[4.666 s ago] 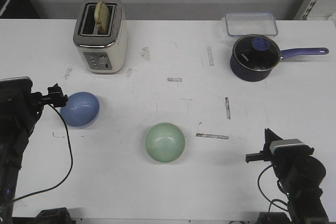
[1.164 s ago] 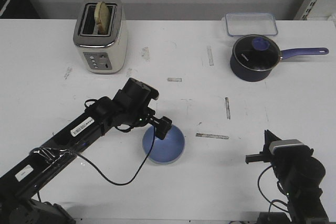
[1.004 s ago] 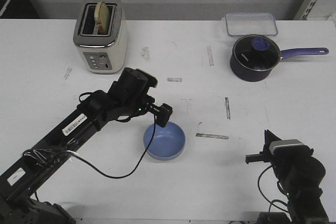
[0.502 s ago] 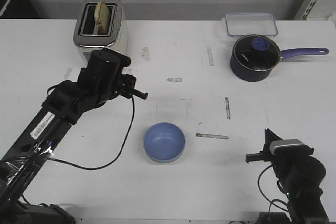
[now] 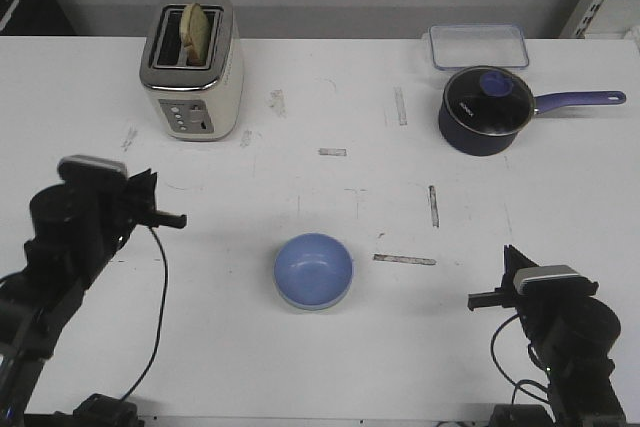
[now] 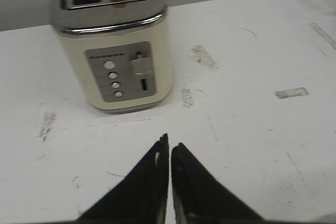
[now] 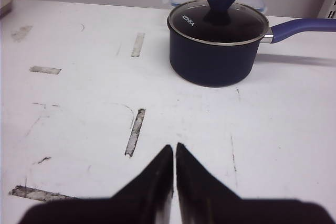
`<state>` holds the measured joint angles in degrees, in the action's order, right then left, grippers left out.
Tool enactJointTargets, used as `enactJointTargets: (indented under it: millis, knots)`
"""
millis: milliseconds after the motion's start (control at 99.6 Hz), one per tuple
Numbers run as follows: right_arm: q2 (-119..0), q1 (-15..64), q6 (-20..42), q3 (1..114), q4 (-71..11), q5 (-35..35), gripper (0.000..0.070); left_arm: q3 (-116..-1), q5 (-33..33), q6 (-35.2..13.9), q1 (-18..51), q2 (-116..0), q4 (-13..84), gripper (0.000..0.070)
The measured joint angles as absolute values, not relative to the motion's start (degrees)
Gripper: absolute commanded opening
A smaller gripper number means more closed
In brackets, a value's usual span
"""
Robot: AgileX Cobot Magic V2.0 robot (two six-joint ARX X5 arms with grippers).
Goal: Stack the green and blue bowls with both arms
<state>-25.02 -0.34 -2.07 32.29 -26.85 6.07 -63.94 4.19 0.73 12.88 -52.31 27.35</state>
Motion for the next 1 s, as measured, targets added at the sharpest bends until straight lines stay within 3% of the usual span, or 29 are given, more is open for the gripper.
enactJointTargets:
  millis: [261,462,1004]
  knots:
    - [-25.02,-0.34,-2.07,32.29,-26.85,6.07,0.0000,-41.85,4.16,0.75,5.52,-30.61,18.50,0.0000]
    - [-25.02,-0.34,-2.07,32.29,-26.85,6.07,0.0000,-30.89,4.16,0.75,2.74,-21.37,11.70,0.0000]
    - [-25.02,-0.34,-2.07,32.29,-26.85,6.04,0.0000,-28.53,4.14,0.75,2.48,-20.14,12.82,0.0002]
